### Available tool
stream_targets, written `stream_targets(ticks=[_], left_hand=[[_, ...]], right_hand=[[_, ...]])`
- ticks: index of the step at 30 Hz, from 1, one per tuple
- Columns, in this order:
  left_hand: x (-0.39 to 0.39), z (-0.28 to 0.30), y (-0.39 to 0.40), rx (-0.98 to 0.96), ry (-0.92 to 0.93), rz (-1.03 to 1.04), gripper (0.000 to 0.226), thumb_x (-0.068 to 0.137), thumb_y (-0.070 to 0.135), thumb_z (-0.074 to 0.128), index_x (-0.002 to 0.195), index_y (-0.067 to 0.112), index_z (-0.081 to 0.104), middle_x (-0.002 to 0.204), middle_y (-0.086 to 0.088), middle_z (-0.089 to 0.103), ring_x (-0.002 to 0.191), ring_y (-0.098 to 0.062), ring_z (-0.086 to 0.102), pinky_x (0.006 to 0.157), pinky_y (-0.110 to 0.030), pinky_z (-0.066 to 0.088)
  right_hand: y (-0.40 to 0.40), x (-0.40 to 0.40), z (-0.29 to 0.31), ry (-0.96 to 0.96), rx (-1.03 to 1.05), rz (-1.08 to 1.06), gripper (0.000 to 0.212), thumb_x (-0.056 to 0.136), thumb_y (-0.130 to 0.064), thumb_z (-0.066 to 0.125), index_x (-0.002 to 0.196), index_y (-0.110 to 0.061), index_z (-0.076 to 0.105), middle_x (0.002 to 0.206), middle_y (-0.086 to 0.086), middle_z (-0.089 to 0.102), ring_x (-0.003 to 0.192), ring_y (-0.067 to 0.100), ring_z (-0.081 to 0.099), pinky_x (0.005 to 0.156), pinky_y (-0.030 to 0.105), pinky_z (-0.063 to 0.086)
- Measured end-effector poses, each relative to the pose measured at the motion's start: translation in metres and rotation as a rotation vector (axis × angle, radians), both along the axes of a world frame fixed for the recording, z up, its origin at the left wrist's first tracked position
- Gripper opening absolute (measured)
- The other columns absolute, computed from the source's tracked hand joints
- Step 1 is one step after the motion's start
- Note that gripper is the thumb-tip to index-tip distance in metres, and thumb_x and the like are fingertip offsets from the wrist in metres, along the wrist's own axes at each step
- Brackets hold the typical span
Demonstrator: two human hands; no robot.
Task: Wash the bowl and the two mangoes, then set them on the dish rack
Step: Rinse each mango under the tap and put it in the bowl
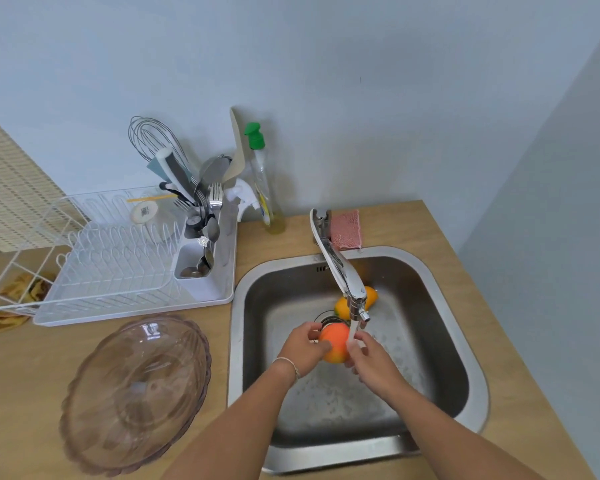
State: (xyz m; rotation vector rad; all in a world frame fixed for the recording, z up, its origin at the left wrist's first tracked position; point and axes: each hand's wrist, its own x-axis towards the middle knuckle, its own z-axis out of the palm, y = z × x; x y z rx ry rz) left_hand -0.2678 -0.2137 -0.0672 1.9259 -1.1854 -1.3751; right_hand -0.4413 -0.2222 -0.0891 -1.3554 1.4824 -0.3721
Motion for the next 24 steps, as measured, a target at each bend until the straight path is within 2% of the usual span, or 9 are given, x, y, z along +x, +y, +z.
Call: stream_targets(ticks=[2, 4, 6, 8, 11, 14, 17, 21, 24], left_hand=[[0.003, 0.000, 0.001, -0.021, -0.012, 0.009, 0.050, 0.084, 0.019, 0.068, 0.133, 0.017, 0.055, 0.130, -0.004, 0.061, 0.110, -0.019, 0.060, 0.098, -0.039, 0.051], [0.002, 0.003, 0.005, -0.027, -0.029, -0.045, 0.055, 0.081, 0.027, 0.072, 0.133, 0.020, 0.055, 0.129, 0.001, 0.060, 0.111, -0.017, 0.058, 0.098, -0.035, 0.049], [0.002, 0.004, 0.009, -0.035, -0.043, -0.097, 0.059, 0.079, 0.037, 0.075, 0.133, 0.024, 0.054, 0.126, 0.003, 0.060, 0.110, -0.018, 0.058, 0.097, -0.035, 0.049], [0.001, 0.004, 0.012, -0.051, -0.085, -0.126, 0.064, 0.079, 0.040, 0.075, 0.137, 0.024, 0.052, 0.130, 0.002, 0.059, 0.113, -0.018, 0.058, 0.098, -0.036, 0.049], [0.005, 0.007, 0.017, -0.154, -0.334, -0.277, 0.068, 0.083, 0.040, 0.071, 0.143, 0.022, 0.045, 0.140, -0.003, 0.053, 0.120, -0.021, 0.054, 0.104, -0.034, 0.044], [0.020, 0.022, 0.025, -0.329, -0.583, -0.531, 0.063, 0.091, 0.033, 0.064, 0.146, 0.023, 0.036, 0.148, -0.004, 0.040, 0.126, -0.026, 0.048, 0.106, -0.035, 0.041], [0.049, 0.040, 0.033, -0.462, -0.675, -0.649, 0.063, 0.091, 0.024, 0.062, 0.147, 0.022, 0.032, 0.150, -0.007, 0.035, 0.130, -0.030, 0.044, 0.110, -0.039, 0.040], [0.101, 0.063, 0.049, -0.507, -0.733, -0.563, 0.066, 0.090, 0.020, 0.061, 0.149, 0.017, 0.031, 0.155, -0.011, 0.029, 0.136, -0.031, 0.039, 0.114, -0.039, 0.034], [0.140, 0.078, 0.071, -0.487, -0.726, -0.420, 0.066, 0.090, 0.022, 0.062, 0.149, 0.016, 0.032, 0.154, -0.011, 0.031, 0.136, -0.030, 0.039, 0.114, -0.038, 0.032]], right_hand=[[0.001, 0.004, 0.003, 0.026, -0.027, -0.008, 0.035, 0.096, -0.058, 0.042, 0.117, -0.031, 0.052, 0.105, -0.003, 0.067, 0.092, 0.012, 0.066, 0.082, 0.037, 0.058], [0.001, 0.006, 0.003, -0.005, -0.012, -0.041, 0.030, 0.097, -0.054, 0.049, 0.111, -0.029, 0.053, 0.107, -0.006, 0.063, 0.095, 0.013, 0.064, 0.083, 0.035, 0.058], [0.001, 0.008, 0.004, -0.098, 0.055, -0.111, 0.024, 0.096, -0.047, 0.057, 0.109, -0.026, 0.055, 0.113, -0.005, 0.060, 0.101, 0.015, 0.063, 0.088, 0.038, 0.060], [0.000, 0.011, 0.004, -0.253, 0.178, -0.243, 0.020, 0.096, -0.034, 0.063, 0.110, -0.021, 0.058, 0.121, 0.005, 0.060, 0.107, 0.024, 0.064, 0.084, 0.040, 0.062], [-0.001, 0.017, 0.004, -0.435, 0.279, -0.365, 0.023, 0.097, -0.015, 0.060, 0.119, -0.018, 0.061, 0.123, 0.014, 0.062, 0.107, 0.033, 0.066, 0.080, 0.042, 0.062], [0.004, 0.031, 0.010, -0.438, 0.253, -0.271, 0.038, 0.094, -0.011, 0.059, 0.130, -0.025, 0.059, 0.124, 0.011, 0.065, 0.111, 0.030, 0.066, 0.089, 0.044, 0.060], [0.013, 0.056, 0.024, -0.440, 0.172, -0.167, 0.037, 0.093, -0.011, 0.061, 0.127, -0.028, 0.061, 0.124, 0.004, 0.066, 0.111, 0.025, 0.066, 0.088, 0.038, 0.061], [0.020, 0.104, 0.050, -0.389, -0.016, -0.018, 0.038, 0.091, -0.014, 0.066, 0.125, -0.031, 0.062, 0.121, -0.005, 0.067, 0.102, 0.012, 0.069, 0.087, 0.039, 0.061], [0.025, 0.148, 0.068, -0.365, -0.096, 0.129, 0.050, 0.086, -0.003, 0.063, 0.132, -0.025, 0.058, 0.117, -0.005, 0.067, 0.088, 0.007, 0.071, 0.070, 0.025, 0.057]])
